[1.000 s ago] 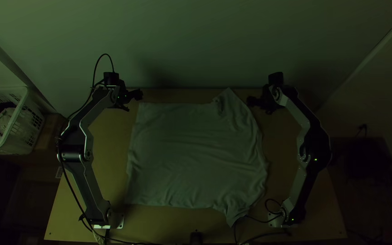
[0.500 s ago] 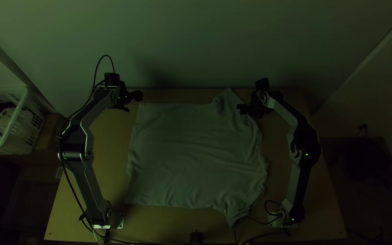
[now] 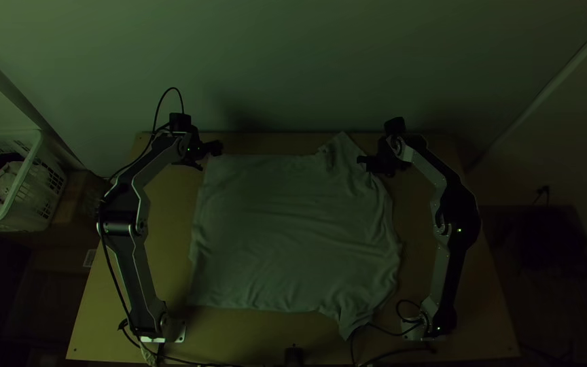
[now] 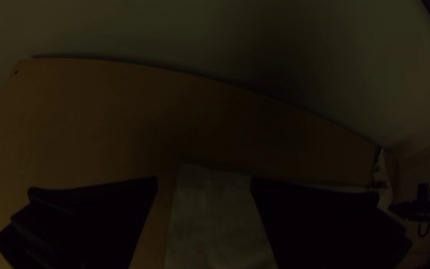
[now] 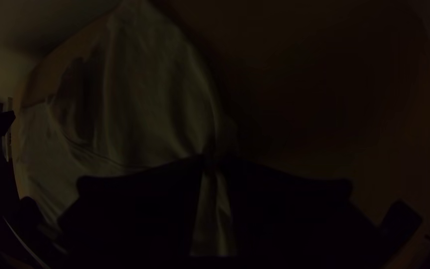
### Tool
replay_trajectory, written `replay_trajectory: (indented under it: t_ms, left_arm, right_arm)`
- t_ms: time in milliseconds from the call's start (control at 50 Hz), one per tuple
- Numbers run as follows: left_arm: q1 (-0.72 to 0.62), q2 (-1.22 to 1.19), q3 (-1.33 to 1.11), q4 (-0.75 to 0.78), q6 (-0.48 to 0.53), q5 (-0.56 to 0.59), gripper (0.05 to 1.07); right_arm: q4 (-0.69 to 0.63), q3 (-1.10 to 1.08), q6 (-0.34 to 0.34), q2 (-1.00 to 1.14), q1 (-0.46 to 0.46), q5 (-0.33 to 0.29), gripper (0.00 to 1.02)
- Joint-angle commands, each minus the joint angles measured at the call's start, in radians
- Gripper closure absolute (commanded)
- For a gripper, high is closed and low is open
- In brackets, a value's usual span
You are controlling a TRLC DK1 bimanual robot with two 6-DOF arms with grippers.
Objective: Fold the t-shirt
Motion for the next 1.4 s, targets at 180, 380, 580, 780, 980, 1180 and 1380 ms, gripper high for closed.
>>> replay_trajectory:
  t_ms: [180,380,580,780,980,1180,1380]
  left_arm:
    - [-0.005,0.062,0.069,-0.015,0.005,-0.025,0.17]
    - [-0.007,0.087,0.078,-0.032,0.020,-0.041,0.40]
    - [-0.010,0.107,0.080,-0.047,0.053,-0.039,0.72]
    - [0.001,0.113,0.068,-0.023,0.043,-0.039,1.05]
    - [0.015,0.061,0.058,-0.021,0.007,-0.039,1.05]
    - [0.016,-0.019,0.014,-0.015,-0.001,-0.041,1.05]
    - [0.035,-0.071,-0.009,-0.020,-0.004,-0.039,1.05]
  right_arm:
    - [-0.011,0.001,0.013,0.038,-0.002,0.015,1.00]
    - [-0.003,0.005,0.011,0.038,-0.006,0.015,1.00]
    - [0.004,0.007,0.008,0.036,-0.006,0.017,1.00]
    - [0.007,0.004,0.008,0.035,-0.010,0.017,1.00]
    - [0.020,0.016,0.008,0.027,-0.032,0.048,1.00]
    - [0.020,0.009,0.011,-0.011,-0.050,0.049,1.00]
    - [0.012,0.012,0.008,-0.051,-0.062,0.049,1.00]
